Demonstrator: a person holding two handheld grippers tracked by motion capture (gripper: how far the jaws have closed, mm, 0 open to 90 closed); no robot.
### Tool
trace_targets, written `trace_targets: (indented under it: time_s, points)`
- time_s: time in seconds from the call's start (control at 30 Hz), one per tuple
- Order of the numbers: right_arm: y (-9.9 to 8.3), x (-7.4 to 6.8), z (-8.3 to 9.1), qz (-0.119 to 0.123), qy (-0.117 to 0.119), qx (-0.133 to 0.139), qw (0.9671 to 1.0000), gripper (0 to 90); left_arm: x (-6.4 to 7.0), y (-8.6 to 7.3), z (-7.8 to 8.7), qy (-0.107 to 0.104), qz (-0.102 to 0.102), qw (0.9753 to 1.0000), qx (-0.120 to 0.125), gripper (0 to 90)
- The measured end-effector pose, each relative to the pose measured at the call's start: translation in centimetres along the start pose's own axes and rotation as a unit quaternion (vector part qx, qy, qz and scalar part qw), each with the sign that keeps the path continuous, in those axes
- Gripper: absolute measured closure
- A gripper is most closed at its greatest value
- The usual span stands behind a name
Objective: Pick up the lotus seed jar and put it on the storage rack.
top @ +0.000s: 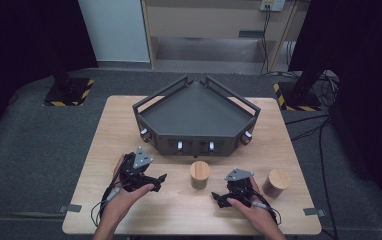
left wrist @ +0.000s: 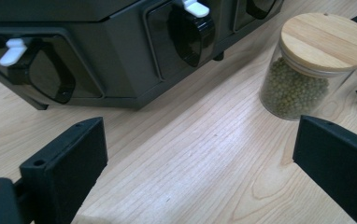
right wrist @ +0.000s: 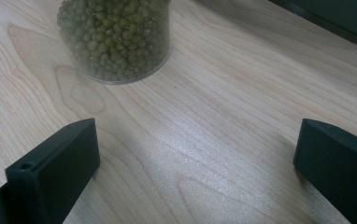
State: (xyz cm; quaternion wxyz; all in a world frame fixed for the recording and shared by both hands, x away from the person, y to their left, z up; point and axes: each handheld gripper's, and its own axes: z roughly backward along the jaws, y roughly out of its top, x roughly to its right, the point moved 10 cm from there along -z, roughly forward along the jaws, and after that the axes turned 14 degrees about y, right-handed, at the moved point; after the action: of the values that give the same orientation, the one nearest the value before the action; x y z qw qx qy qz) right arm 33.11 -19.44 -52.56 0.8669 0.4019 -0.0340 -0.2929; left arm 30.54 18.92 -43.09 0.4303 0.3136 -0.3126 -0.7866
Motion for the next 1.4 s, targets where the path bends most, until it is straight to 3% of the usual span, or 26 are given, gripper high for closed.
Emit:
trace_targets:
  time_s: [1.4]
  points:
    - [0.0,0.0,0.0,0.000,0.000,0.000,1.0000,0.7,-3.8,-1.3,1.7,0.036,0.015,0.9992,0.004,1.7]
